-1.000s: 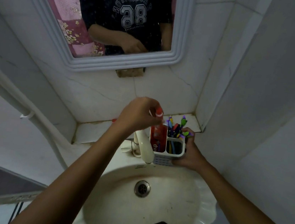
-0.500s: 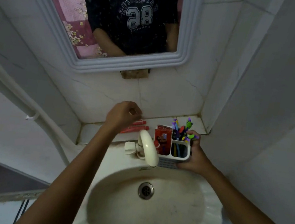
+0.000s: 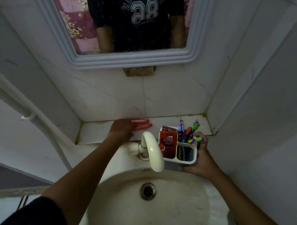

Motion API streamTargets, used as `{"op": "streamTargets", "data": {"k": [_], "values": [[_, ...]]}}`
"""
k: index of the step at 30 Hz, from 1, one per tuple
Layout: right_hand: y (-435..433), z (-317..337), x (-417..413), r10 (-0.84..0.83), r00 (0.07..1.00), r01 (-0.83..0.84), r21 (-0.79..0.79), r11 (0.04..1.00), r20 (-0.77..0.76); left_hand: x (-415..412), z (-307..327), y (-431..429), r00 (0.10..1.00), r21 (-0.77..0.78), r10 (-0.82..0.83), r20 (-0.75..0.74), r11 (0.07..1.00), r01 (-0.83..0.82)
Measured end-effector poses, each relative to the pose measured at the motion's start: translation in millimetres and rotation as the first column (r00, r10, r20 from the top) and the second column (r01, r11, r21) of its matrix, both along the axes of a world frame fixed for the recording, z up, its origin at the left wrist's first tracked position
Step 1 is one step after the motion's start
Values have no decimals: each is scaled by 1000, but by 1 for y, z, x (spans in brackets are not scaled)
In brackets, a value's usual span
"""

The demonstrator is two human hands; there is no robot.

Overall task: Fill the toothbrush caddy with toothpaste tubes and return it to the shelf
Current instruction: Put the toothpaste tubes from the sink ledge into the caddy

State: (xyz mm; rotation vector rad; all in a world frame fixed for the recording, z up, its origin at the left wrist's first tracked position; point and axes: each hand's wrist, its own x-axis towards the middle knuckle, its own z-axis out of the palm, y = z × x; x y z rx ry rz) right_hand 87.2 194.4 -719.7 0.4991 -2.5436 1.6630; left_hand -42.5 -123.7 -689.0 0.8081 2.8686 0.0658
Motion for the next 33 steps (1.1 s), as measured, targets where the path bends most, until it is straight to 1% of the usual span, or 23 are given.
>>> {"op": "streamTargets", "data": {"k": [1, 2, 3, 4, 7, 9, 12, 13, 15, 16, 17, 18, 19, 21, 24, 25, 27, 29, 30, 31, 33], "values": [[1, -1, 0, -12, 1000, 12, 15, 1000, 4, -1, -5, 2, 998, -60, -23, -50, 998, 20], [0, -1, 1, -32, 999, 32, 25, 999, 7, 3, -4, 6, 997, -74, -1, -82, 997, -5], [1, -2, 2, -42, 999, 42, 24, 999, 11, 6, -5, 9, 993, -73, 39, -114, 996, -47], [0, 0, 3, -42, 999, 42, 34, 999, 6, 10, -2, 11, 986, -40, 101, -131, 993, -107], [-2, 2, 5, -75, 997, 76, 79, 994, -21, 12, 7, 13, 968, 1, 242, -66, 970, -242], [-2, 4, 7, -87, 996, 88, 103, 991, -9, 12, 20, 11, 952, 159, 306, -11, 940, -300], [0, 4, 6, -103, 994, 100, 101, 990, 23, 12, 59, 7, 929, 406, 370, 20, 846, -346], [3, 3, 5, -100, 995, 96, 109, 989, 28, 13, 77, 8, 927, 496, 375, 10, 803, -330], [4, 5, 5, -116, 993, 111, 115, 987, 32, 20, 119, 15, 926, 683, 376, 39, 666, -300], [2, 7, 5, -126, 992, 122, 119, 985, 25, 24, 139, 21, 932, 738, 358, 61, 612, -284], [1, 8, 5, -130, 991, 127, 118, 985, 19, 29, 157, 29, 942, 765, 326, 73, 588, -263], [-1, 9, 5, -129, 991, 125, 95, 988, 41, 34, 174, 39, 956, 775, 283, 79, 585, -238], [-2, 10, 5, -128, 990, 123, 83, 989, 60, 40, 189, 50, 970, 767, 230, 76, 609, -205], [-2, 11, 3, -117, 989, 111, 65, 992, 95, 50, 208, 70, 990, 707, 109, 90, 693, -141], [1, 7, 2, -92, 988, 83, 72, 994, 126, 62, 209, 96, 983, 581, -35, 179, 810, -77], [3, 6, 1, -85, 989, 74, 89, 993, 125, 66, 204, 105, 982, 541, -68, 178, 840, -40], [4, 4, -1, -100, 984, 87, 94, 992, 149, 72, 192, 121, 986, 448, -119, 119, 893, 54], [4, 3, -1, -111, 982, 97, 94, 991, 155, 75, 176, 134, 985, 363, -154, 82, 925, 114], [4, 2, -2, -98, 986, 85, 104, 991, 134, 76, 169, 139, 982, 334, -168, 82, 933, 131], [4, -1, -3, -82, 989, 68, 109, 992, 124, 76, 162, 142, 980, 314, -180, 87, 938, 145], [4, -3, -5, -109, 986, 95, 106, 990, 127, 74, 153, 143, 976, 313, -190, 105, 938, 149]]}}
